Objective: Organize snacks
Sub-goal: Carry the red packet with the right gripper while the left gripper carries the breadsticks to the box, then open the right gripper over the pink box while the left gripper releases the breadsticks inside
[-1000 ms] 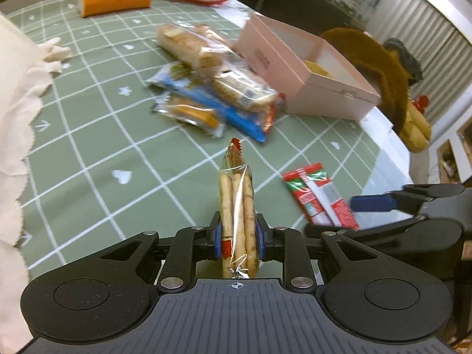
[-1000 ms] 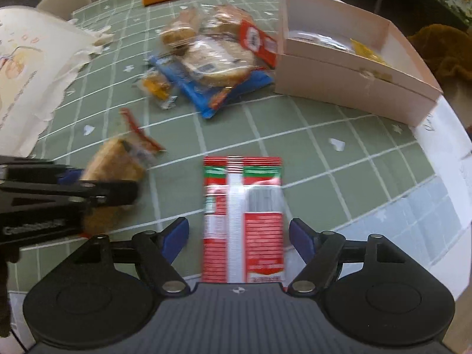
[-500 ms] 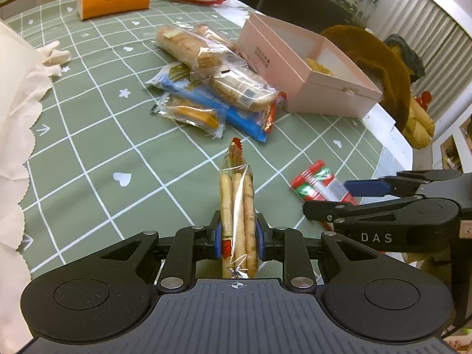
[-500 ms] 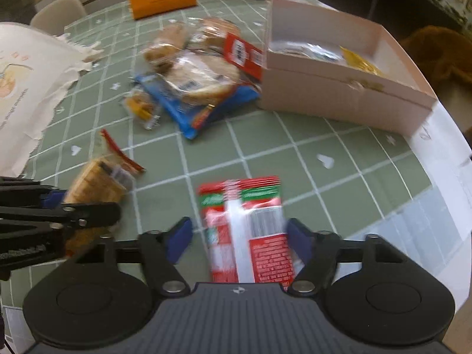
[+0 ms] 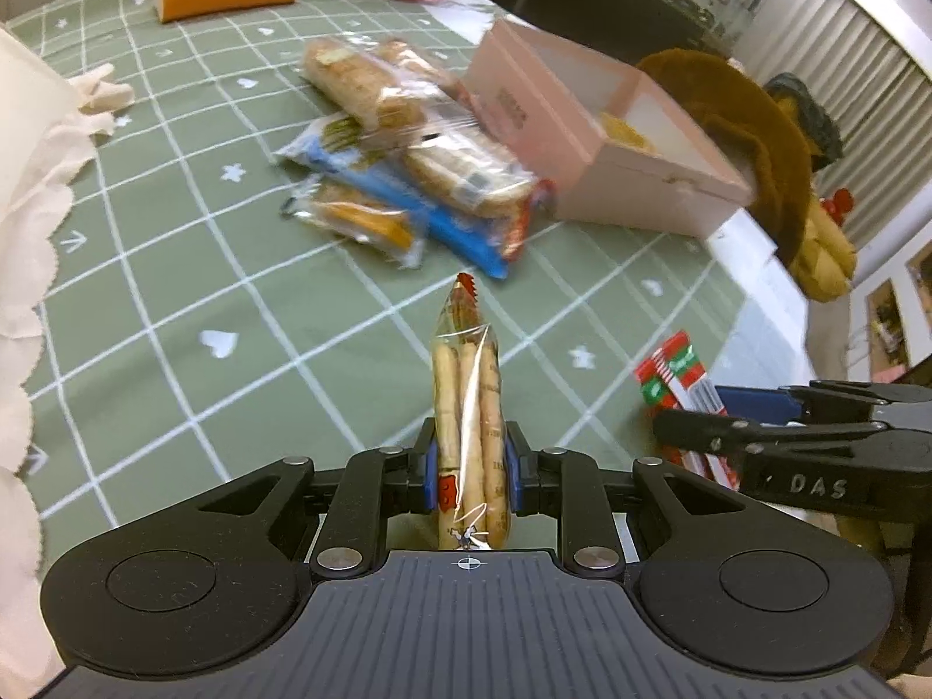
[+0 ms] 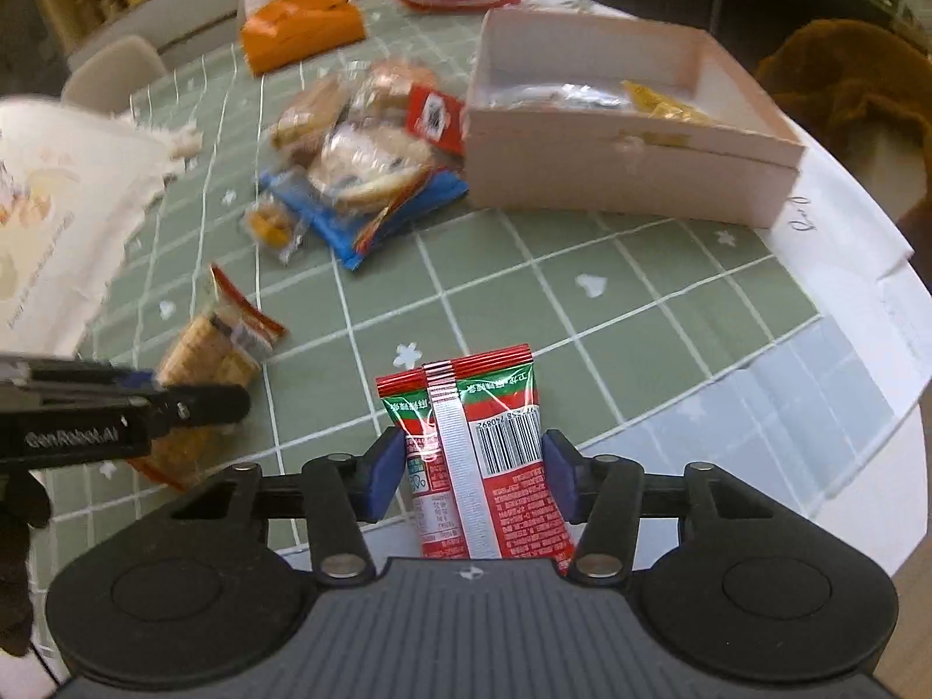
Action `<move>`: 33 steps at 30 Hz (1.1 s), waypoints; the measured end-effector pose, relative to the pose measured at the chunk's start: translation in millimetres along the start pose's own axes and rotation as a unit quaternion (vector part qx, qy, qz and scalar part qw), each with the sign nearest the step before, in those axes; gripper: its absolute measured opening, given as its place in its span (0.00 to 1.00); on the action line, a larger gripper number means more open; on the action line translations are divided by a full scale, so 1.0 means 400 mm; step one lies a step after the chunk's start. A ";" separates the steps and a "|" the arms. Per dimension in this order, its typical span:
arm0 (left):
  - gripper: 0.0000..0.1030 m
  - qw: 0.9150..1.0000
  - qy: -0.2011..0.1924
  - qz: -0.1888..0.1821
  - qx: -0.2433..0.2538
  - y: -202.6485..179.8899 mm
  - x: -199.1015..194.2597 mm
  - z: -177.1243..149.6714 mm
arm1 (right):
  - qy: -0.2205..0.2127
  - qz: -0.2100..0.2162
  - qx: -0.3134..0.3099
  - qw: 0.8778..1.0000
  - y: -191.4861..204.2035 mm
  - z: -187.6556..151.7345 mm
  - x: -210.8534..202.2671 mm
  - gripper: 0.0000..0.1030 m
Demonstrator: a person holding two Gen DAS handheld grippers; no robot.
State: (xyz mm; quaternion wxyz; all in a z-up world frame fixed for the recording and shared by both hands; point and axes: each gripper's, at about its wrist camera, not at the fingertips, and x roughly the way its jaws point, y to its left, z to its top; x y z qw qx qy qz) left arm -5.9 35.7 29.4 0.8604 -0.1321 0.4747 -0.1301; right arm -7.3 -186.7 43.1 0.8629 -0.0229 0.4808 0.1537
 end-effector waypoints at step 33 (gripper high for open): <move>0.26 0.995 -0.009 -0.097 -0.026 -0.180 0.260 0.556 | -0.066 0.013 0.102 0.993 -0.322 0.585 -0.040 0.50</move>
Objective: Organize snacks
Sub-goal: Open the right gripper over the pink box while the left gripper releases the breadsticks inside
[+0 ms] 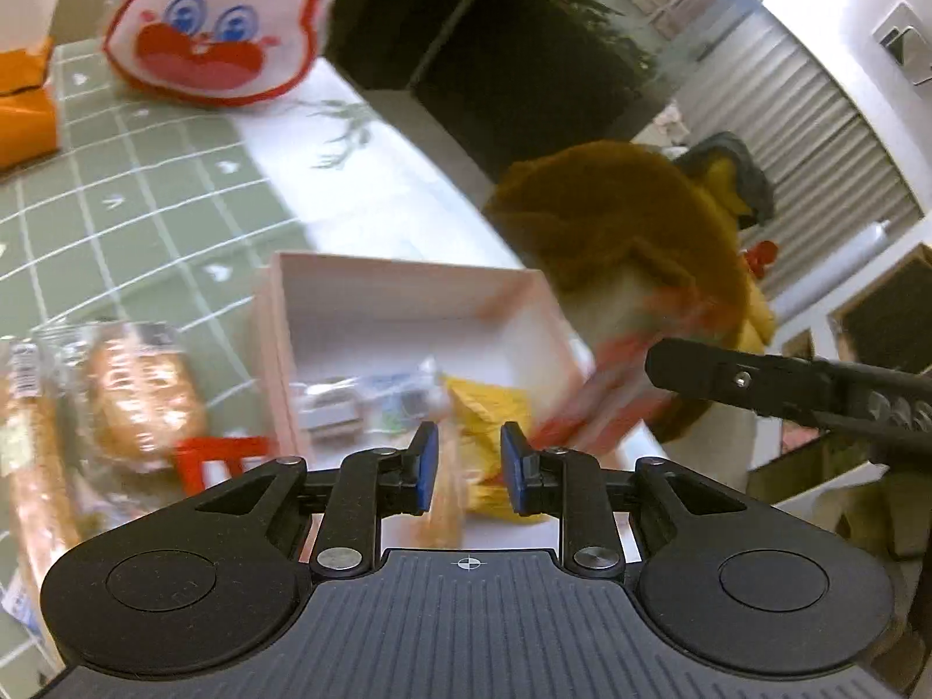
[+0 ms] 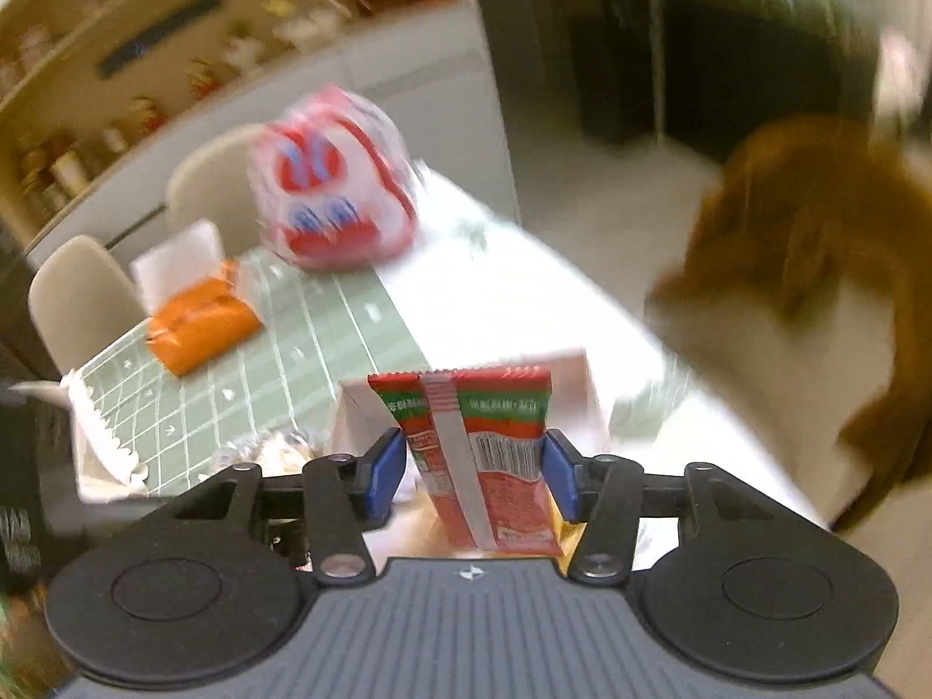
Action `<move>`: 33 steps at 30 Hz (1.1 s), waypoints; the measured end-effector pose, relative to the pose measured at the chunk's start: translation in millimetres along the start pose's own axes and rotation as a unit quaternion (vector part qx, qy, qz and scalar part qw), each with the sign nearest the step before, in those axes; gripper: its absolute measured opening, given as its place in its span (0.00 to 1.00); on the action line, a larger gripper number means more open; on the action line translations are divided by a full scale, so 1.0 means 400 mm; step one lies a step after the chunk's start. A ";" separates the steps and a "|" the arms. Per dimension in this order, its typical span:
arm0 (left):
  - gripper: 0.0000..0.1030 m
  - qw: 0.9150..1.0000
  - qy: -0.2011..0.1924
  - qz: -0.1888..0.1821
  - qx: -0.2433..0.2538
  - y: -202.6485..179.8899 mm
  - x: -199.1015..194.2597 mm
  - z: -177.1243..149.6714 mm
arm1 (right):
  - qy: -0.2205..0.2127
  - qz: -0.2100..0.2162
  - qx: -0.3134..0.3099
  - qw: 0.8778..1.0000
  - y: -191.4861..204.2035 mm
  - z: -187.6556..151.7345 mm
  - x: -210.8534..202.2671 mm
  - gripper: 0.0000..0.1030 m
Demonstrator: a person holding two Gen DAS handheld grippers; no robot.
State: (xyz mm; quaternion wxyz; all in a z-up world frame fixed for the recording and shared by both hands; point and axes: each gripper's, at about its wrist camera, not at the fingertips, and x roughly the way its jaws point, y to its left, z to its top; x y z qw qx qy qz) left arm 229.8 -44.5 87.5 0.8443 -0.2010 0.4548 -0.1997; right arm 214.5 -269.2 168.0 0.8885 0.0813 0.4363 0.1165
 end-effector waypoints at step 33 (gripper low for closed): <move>0.27 0.979 -0.078 0.146 -0.121 0.319 -0.328 -0.266 | 0.083 0.076 -0.133 0.985 0.383 -0.310 0.266 0.68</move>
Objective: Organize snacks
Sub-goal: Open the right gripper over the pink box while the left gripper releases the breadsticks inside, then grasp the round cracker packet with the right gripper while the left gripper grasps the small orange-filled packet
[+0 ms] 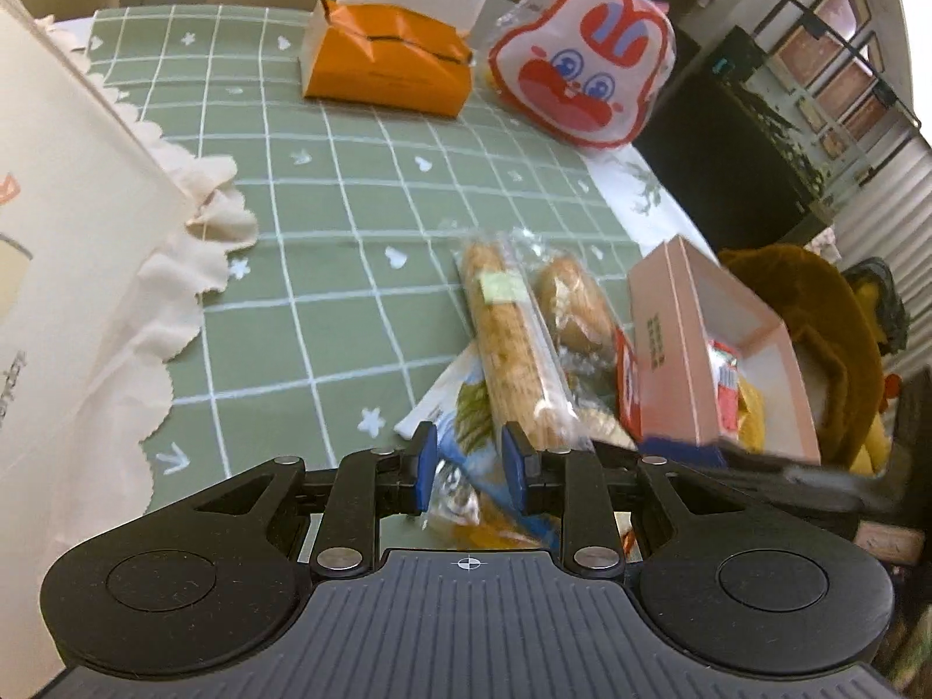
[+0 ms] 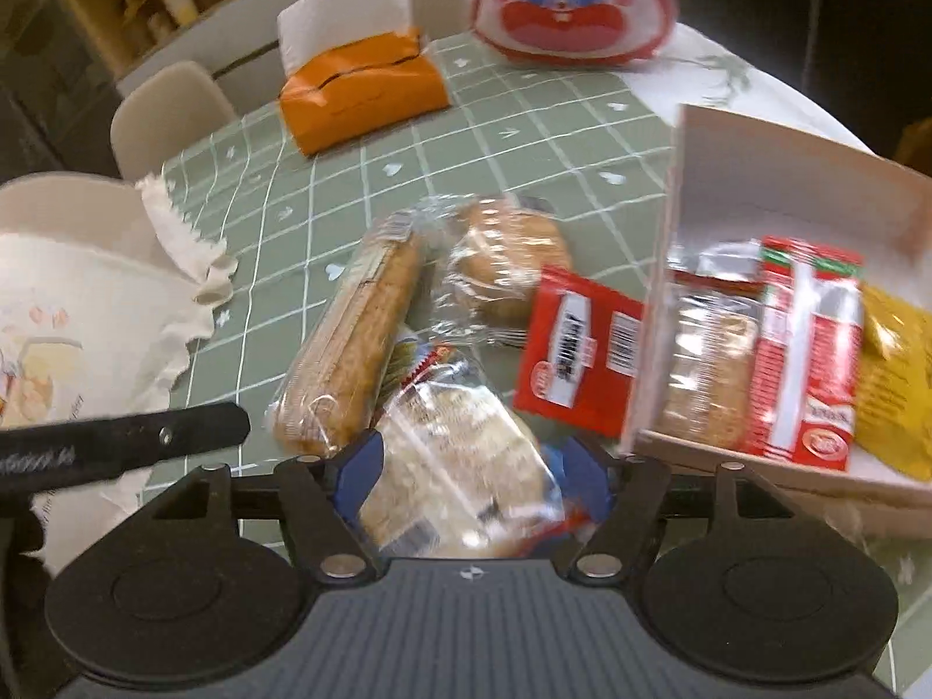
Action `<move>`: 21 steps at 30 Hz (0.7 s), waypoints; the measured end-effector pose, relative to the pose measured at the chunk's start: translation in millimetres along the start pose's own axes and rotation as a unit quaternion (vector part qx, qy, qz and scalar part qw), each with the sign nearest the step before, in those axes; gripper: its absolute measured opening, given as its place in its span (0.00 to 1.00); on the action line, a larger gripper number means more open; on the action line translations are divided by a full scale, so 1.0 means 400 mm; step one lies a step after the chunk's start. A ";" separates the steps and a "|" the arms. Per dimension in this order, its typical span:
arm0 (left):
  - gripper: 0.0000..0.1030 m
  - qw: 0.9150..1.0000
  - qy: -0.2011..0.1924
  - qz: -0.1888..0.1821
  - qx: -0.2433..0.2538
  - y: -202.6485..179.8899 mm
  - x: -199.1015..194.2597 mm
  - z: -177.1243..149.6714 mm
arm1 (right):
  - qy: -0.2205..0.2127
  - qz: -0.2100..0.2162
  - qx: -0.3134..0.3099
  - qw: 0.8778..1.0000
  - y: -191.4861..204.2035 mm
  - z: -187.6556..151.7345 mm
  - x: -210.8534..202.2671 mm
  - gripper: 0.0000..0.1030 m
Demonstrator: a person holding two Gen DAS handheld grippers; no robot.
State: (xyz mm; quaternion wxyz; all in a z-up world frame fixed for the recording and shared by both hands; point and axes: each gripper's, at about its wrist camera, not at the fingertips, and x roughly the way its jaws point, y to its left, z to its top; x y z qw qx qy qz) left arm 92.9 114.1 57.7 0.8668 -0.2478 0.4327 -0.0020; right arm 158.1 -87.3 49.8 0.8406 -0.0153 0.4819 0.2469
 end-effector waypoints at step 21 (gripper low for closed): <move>0.35 0.998 0.038 0.008 0.048 -0.025 0.054 -0.097 | 0.022 -0.002 0.078 0.997 -0.096 -0.233 -0.145 0.40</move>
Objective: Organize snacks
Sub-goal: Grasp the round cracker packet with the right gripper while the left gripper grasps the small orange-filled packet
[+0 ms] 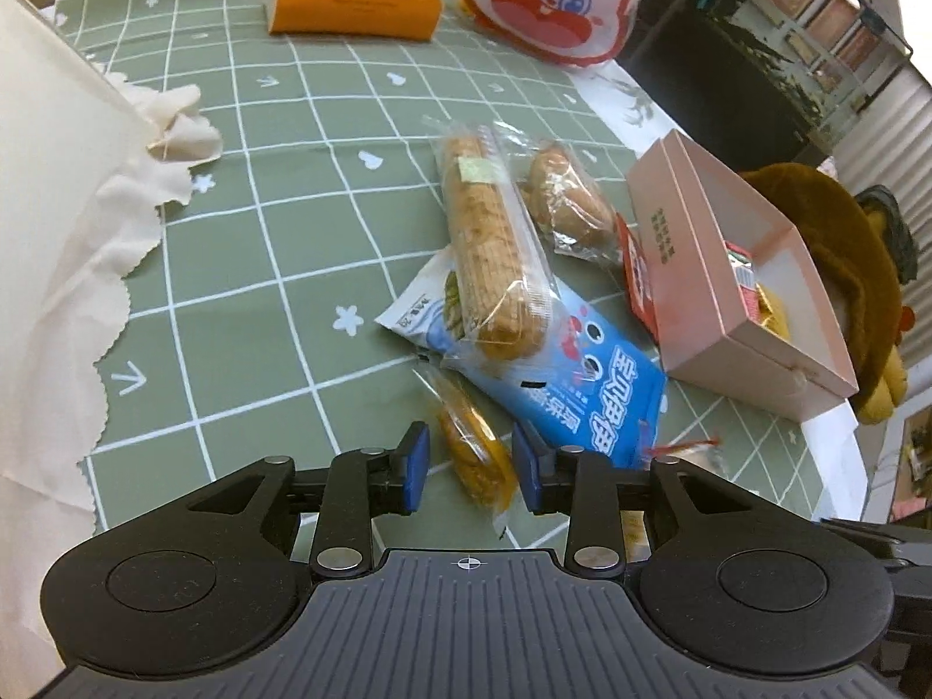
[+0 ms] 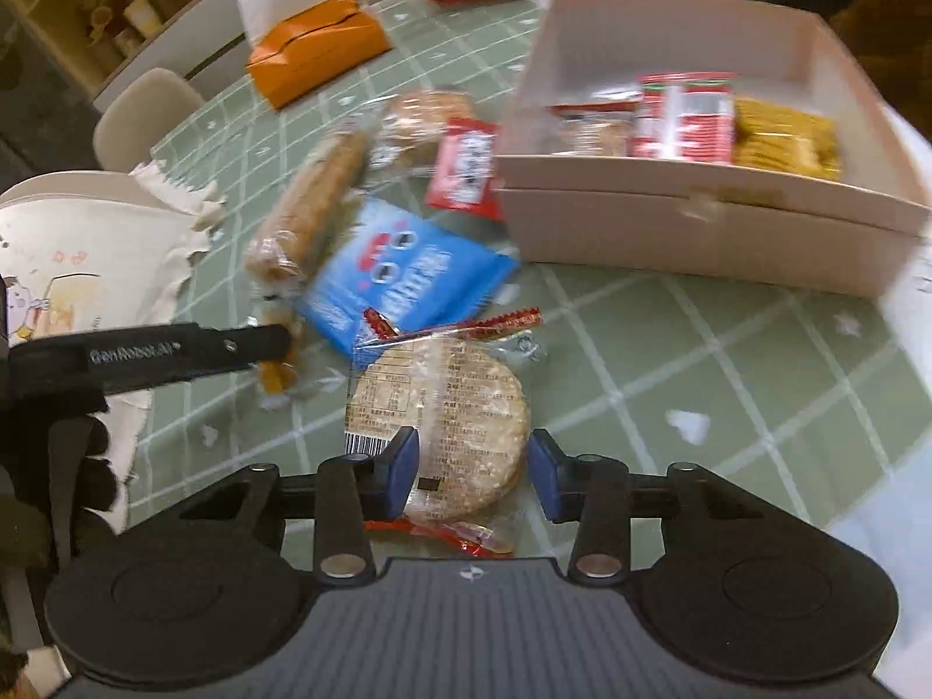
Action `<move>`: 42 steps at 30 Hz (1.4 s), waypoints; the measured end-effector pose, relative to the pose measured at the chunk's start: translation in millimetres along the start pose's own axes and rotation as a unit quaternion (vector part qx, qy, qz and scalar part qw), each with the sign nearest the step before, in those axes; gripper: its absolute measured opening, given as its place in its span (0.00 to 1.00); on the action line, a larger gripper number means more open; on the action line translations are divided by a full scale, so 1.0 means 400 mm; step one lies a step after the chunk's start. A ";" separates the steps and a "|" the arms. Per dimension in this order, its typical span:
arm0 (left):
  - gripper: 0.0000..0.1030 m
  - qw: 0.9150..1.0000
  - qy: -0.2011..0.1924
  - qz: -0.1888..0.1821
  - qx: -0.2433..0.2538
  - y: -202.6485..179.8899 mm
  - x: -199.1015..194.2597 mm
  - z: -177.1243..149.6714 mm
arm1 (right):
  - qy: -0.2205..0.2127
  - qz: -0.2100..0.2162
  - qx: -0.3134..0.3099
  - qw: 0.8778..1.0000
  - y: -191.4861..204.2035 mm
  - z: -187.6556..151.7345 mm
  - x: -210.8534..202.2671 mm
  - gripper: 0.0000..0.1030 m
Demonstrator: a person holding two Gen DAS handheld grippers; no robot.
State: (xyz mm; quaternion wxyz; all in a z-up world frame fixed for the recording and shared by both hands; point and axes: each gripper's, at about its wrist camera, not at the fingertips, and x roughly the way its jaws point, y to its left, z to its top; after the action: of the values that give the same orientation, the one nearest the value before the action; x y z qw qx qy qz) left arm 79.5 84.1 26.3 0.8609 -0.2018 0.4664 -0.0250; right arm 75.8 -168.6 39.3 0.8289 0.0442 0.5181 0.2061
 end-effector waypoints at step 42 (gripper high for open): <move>0.29 0.995 0.015 -0.055 0.079 -0.052 -0.046 -0.153 | -0.030 -0.156 -0.025 0.987 0.085 -0.046 0.048 0.76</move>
State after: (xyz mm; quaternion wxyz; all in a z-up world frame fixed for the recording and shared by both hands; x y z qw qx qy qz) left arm 22.4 49.4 19.2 0.8641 -0.1584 0.4643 -0.1124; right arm 56.9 -132.7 24.5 0.8669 -0.0518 0.4884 0.0852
